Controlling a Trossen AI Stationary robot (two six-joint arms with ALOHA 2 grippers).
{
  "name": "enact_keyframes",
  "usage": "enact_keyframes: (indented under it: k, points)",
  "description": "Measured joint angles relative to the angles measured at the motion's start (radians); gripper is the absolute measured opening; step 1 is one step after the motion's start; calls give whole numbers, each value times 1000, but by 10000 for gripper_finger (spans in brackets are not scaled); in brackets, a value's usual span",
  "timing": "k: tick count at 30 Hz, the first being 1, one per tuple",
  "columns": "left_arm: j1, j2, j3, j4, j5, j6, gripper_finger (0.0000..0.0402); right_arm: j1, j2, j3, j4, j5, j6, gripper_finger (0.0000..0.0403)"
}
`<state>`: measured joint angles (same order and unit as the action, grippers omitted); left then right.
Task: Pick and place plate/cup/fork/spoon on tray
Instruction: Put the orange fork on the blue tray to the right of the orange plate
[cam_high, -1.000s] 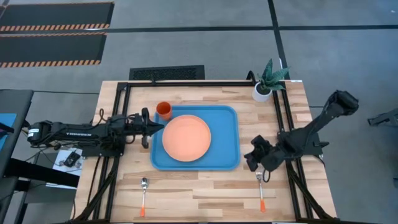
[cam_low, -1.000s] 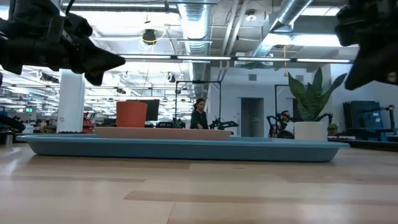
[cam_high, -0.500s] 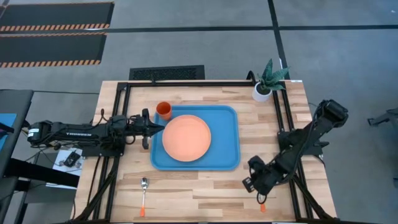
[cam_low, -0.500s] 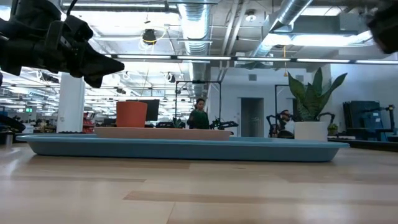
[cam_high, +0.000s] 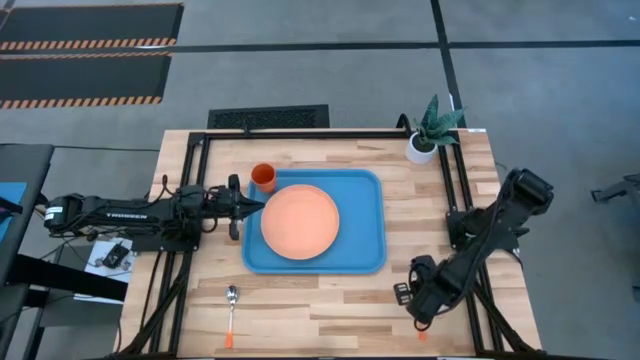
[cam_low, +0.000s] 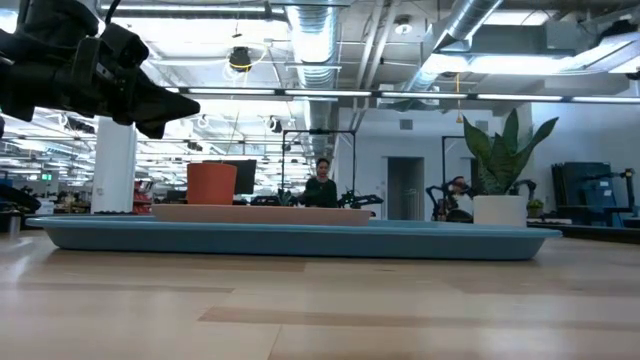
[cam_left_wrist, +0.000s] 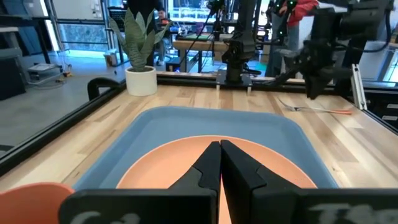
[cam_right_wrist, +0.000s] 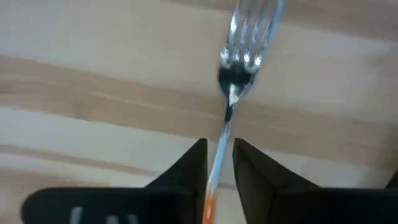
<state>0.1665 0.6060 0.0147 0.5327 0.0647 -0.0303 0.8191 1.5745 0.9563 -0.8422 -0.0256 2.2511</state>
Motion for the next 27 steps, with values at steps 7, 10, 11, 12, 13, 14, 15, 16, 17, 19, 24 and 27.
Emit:
enact_keyframes:
  k: [7, 10, 11, 12, 13, 14, 15, 16, 17, 19, 24, 27]
  points:
    - [0, 0, 1, -3, 0, 0, 0, 0, 82, 1, 18, -31, 37, 137]
    - [0, 0, 1, -4, 0, 0, 0, -1, 105, 1, 12, -41, 37, 134]
    - [0, 0, 2, -4, 0, 0, 0, -1, 111, 1, 12, -42, 37, 132]
    - [0, 0, 2, -4, 0, 0, 0, -1, 116, 1, 14, -44, 37, 129]
    - [0, 0, 2, -4, 0, 0, 0, 0, 119, 0, 15, -48, 37, 126]
    - [0, 0, 2, -4, 0, 0, 0, 2, 123, 0, 18, -48, 36, 123]
    - [0, 0, 2, -4, 0, 0, 0, 4, 129, 1, 24, -49, 32, 120]
    - [0, 0, 2, -4, 0, 0, 0, 4, 134, 0, 29, -48, 30, 118]
    - [0, 0, 2, -4, 0, 0, 0, 4, 135, 0, 31, -47, 30, 115]
    - [0, 0, 2, -4, 0, 0, 0, 4, 136, 0, 44, -48, 30, 110]
    - [0, 0, 2, -8, 0, 0, 0, 5, 156, 0, 75, -44, 29, 95]
    - [0, 0, 2, -9, 0, 0, 0, 4, 163, 3, 84, -44, 28, 85]
